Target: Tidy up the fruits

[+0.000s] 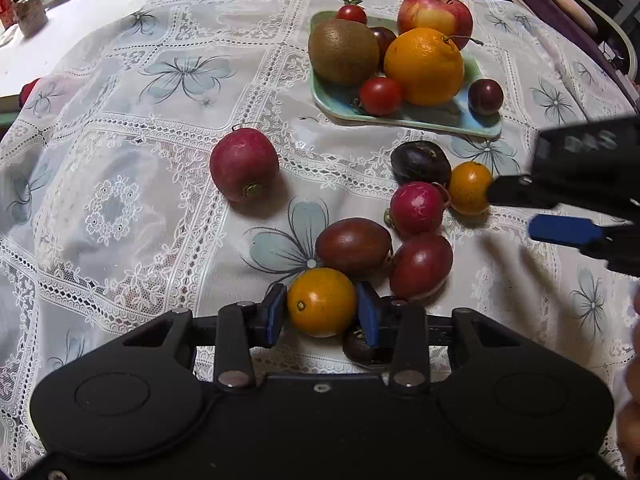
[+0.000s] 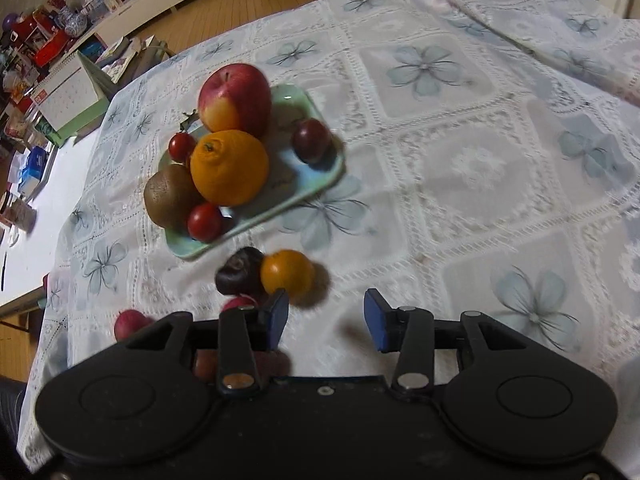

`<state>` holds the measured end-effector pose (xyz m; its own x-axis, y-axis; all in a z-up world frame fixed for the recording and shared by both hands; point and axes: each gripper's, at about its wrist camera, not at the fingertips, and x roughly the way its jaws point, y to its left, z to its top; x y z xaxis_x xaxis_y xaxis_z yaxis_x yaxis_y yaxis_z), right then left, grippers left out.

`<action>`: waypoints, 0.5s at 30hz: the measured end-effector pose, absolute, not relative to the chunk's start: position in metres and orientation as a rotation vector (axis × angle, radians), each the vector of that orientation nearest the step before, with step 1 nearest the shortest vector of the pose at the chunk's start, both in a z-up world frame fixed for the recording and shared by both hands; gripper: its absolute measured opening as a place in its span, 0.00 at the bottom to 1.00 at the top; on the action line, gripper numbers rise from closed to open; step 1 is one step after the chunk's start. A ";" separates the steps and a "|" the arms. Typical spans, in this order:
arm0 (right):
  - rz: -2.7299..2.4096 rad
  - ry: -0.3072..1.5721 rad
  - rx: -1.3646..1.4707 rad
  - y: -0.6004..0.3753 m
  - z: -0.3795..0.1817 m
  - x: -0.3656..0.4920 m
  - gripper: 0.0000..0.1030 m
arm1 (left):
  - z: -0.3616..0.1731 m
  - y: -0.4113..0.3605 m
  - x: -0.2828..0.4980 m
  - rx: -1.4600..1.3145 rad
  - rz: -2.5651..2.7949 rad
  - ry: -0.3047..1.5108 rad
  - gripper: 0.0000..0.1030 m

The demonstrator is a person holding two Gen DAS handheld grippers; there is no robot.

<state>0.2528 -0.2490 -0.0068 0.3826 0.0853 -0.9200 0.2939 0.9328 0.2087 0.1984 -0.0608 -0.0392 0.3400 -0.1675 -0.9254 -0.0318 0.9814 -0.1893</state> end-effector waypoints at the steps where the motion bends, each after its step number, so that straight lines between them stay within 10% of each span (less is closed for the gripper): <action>1: -0.137 1.189 0.370 -0.247 -0.010 0.258 0.44 | -0.040 -0.062 0.199 -0.178 -0.088 1.227 0.46; 15: -0.163 1.252 0.304 -0.218 -0.047 0.294 0.55 | -0.040 -0.065 0.200 -0.148 -0.086 1.228 0.46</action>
<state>0.2936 -0.2184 -0.0471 0.3087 0.0440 -0.9501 0.2859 0.9485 0.1368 0.2003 -0.0645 -0.0402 0.3345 -0.1452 -0.9312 -0.0143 0.9872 -0.1590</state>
